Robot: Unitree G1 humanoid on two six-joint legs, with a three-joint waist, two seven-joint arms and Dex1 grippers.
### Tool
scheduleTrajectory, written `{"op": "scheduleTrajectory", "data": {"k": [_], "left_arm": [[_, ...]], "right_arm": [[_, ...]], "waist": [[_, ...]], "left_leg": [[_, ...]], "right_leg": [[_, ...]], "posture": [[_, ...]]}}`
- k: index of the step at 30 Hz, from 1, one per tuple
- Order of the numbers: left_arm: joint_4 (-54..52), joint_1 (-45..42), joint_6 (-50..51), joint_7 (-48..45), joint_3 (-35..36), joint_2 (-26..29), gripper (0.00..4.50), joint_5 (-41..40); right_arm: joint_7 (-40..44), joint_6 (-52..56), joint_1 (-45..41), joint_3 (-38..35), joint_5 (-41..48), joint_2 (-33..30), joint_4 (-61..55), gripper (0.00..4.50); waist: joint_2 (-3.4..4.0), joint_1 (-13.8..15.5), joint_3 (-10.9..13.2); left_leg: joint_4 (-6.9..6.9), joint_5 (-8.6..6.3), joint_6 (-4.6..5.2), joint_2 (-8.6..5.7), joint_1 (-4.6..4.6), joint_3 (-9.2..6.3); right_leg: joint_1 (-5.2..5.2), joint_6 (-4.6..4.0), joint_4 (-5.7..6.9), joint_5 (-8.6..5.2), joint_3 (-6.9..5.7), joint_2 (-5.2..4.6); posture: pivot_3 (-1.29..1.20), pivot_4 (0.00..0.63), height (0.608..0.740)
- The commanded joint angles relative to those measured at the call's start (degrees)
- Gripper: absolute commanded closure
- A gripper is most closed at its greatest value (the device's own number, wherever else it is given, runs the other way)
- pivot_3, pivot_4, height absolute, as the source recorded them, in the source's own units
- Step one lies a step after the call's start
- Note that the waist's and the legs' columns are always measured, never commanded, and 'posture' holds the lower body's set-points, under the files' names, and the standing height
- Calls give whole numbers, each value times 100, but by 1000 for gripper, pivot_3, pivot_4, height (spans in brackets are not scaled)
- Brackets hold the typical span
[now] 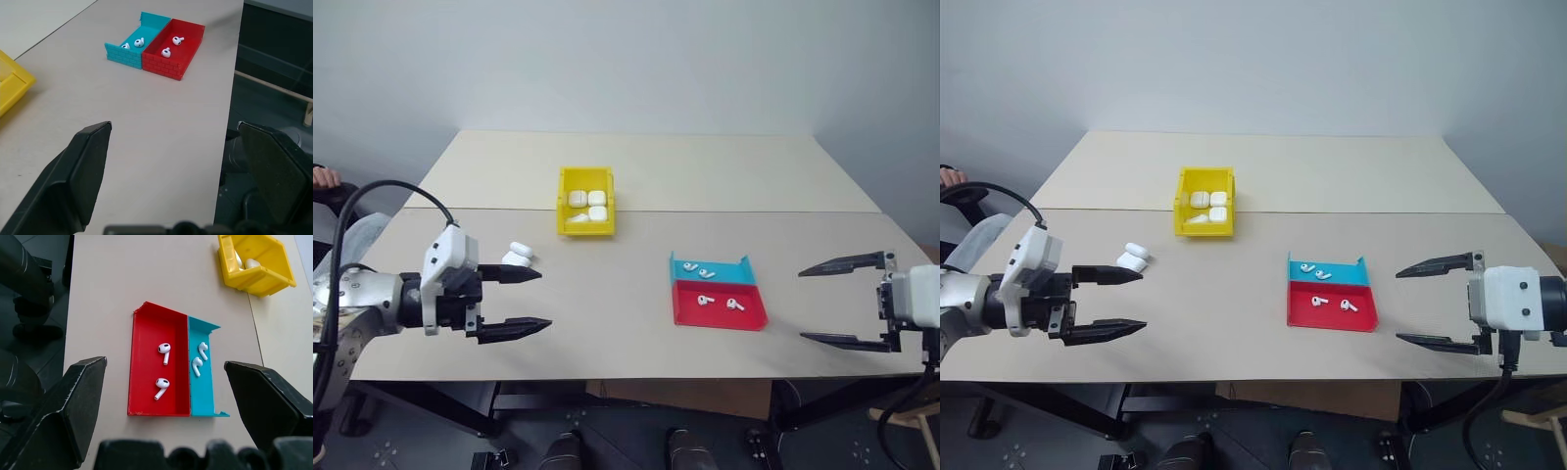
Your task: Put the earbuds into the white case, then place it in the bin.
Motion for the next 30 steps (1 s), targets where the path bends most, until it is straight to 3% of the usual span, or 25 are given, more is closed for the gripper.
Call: {"op": "scheduleTrajectory", "data": {"k": [1,9,19,22,30], "left_arm": [[-130,-77,-271,43,99,-43,0,45],[-342,-52,-364,923,-34,-136,0,607],[-542,-576,871,2112,-344,64,0,884],[-341,-1162,1984,2586,-723,207,0,894],[817,-2801,3637,3032,-1703,212,0,1208]], "right_arm": [[-95,-187,-107,-26,-1,44,23,23],[-168,-300,-167,113,-55,64,86,23],[-275,-376,-148,244,-136,89,78,23],[-350,-391,-133,284,-210,123,55,23],[-631,-394,-262,394,-299,230,113,23]], "waist": [[0,0,0],[0,2,0],[-1,16,0],[-3,19,1],[-15,43,8]], "left_leg": [[0,0,0,0,0,0],[-1,0,0,0,0,1],[-1,0,0,-2,0,1],[0,0,0,-2,1,0],[4,1,0,-6,6,-1]], "right_leg": [[0,0,0,0,0,0],[2,0,1,0,0,0],[2,0,11,0,0,0],[1,0,17,0,0,0],[5,0,32,1,0,0]], "posture": [[0,150,740],[0,150,740],[0,150,740],[0,150,740],[0,150,740]]}}
